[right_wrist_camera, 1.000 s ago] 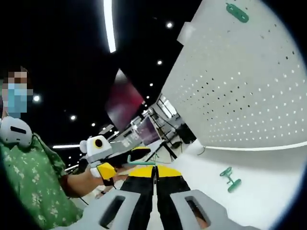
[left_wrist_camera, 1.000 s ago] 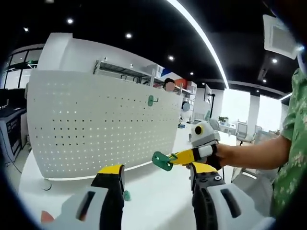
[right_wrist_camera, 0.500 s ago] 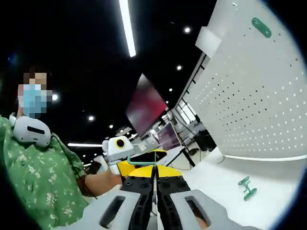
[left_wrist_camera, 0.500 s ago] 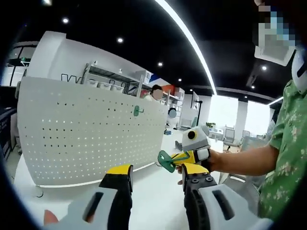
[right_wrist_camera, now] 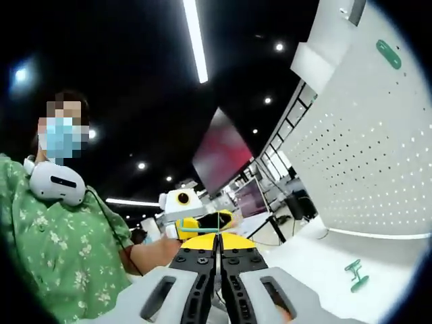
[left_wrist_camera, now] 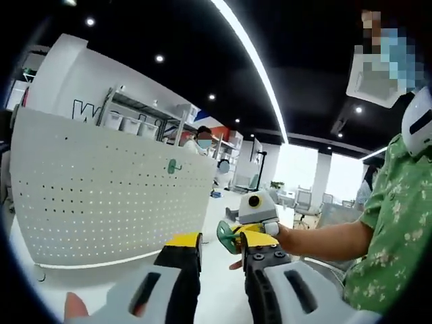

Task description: Insert the hook assembly into the mounting plate slot until the hook locks in place.

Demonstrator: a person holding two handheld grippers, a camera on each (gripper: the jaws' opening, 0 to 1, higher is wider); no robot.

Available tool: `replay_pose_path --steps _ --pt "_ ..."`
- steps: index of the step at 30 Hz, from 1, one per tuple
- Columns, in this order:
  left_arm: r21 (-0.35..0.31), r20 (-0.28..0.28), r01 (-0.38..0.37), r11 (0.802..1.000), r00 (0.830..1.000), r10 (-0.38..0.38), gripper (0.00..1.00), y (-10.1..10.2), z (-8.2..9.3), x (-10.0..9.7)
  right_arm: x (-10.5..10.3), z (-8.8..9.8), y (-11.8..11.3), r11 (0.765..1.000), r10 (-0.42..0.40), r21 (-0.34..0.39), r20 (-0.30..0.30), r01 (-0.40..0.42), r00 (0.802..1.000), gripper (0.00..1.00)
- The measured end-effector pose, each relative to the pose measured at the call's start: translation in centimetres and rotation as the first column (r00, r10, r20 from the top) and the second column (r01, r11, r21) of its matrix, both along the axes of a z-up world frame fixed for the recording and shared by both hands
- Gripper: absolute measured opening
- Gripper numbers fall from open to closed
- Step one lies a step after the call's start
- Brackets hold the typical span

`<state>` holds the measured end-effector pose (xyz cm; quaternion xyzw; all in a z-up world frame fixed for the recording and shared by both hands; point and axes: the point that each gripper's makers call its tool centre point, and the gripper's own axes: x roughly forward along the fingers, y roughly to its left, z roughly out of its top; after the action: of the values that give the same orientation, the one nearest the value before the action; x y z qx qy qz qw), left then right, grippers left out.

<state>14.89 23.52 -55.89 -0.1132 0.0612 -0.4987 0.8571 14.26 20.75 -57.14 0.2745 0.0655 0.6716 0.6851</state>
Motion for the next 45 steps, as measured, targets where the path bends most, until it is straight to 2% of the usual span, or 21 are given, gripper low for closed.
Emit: replay_pose_path --steps 9,20,26,34,45 --pt "0.008 -0.019 0.042 0.999 0.999 -0.041 0.13 -0.5 -0.1 -0.7 -0.6 0.5 0.1 1.000 0.020 0.011 0.019 -0.020 1.000 0.00" --pt "-0.056 -0.064 0.086 0.995 0.994 -0.089 0.04 -0.8 0.5 -1.4 -1.6 1.0 0.1 0.998 0.055 0.028 0.044 -0.056 0.998 0.00" --pt "-0.094 -0.084 0.107 0.990 0.990 -0.115 0.04 -0.9 0.9 -1.8 -2.0 1.3 0.2 0.996 0.074 0.036 0.048 -0.076 0.996 0.00" --pt "-0.115 -0.092 0.119 0.986 0.987 -0.130 0.03 -1.0 1.2 -2.0 -2.5 1.4 0.3 0.996 0.086 0.029 0.054 -0.087 0.995 0.00" --pt "-0.130 -0.130 0.094 0.987 0.985 -0.111 0.02 -1.0 1.2 -1.8 -2.2 1.3 0.4 0.998 0.058 0.009 0.056 -0.058 0.997 0.00"
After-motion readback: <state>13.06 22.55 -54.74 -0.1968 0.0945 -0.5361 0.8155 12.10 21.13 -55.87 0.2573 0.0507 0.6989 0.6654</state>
